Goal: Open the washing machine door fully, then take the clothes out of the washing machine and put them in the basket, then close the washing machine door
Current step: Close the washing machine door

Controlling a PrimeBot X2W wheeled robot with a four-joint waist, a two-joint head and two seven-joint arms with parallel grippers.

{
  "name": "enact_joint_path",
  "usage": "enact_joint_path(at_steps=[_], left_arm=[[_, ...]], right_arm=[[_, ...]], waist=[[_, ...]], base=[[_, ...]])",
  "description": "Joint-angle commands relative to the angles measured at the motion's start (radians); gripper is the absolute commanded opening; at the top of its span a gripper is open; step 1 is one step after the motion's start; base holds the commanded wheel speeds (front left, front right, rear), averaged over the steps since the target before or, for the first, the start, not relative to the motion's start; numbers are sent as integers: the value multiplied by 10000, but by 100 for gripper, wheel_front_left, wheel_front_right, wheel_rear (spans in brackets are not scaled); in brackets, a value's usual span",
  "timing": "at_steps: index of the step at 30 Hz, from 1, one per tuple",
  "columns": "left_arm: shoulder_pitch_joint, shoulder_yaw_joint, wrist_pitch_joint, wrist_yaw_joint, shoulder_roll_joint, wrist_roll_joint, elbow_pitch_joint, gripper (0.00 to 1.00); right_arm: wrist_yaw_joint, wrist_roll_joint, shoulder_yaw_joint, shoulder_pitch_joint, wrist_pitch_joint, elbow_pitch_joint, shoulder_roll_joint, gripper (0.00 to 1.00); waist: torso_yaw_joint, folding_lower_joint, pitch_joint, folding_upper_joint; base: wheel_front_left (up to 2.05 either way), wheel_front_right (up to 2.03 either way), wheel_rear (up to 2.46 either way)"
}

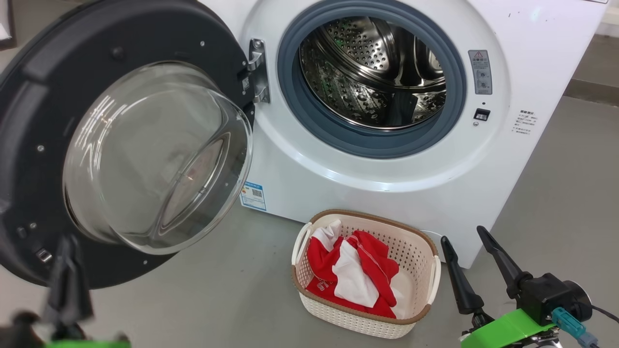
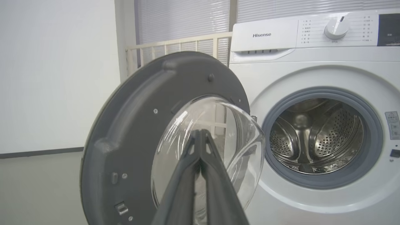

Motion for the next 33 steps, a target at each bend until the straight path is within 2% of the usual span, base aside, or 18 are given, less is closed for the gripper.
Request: enact_joint_path(at_steps=[1,7,12,16,23,33], left_arm=[[-774,432,-116,107,280,56,-417,0],[-2593,1033,-108,451,1079,103,-734,0],[-4413,1869,-14,758,1869,-337,223,0],[-5998,2477,599,986,2424,-1053,2122,0],[-7612,2710,1863,954,3374,-1610,5413,0],[-9202,3851,4010,771,3947,-3465,8949,0]], right_arm=[[63,20,170,-279,-65,-211,-129,100],[63,-13,254,-481,-65,-169,-153,100],[63,-64,229,-569,-65,-128,-215,100],[63,-107,170,-579,-65,-101,-269,100],[63,-125,176,-727,-65,-87,-354,100],[63,-144,254,-760,-65,-61,-410,100]], waist=[[12,0,-4,0],[-169,0,42,0],[-478,0,140,0],[-686,0,228,0],[-934,0,363,0],[-1096,0,472,0]], base=[[0,0,0],[0,0,0],[0,0,0],[0,0,0],[0,0,0],[0,0,0]])
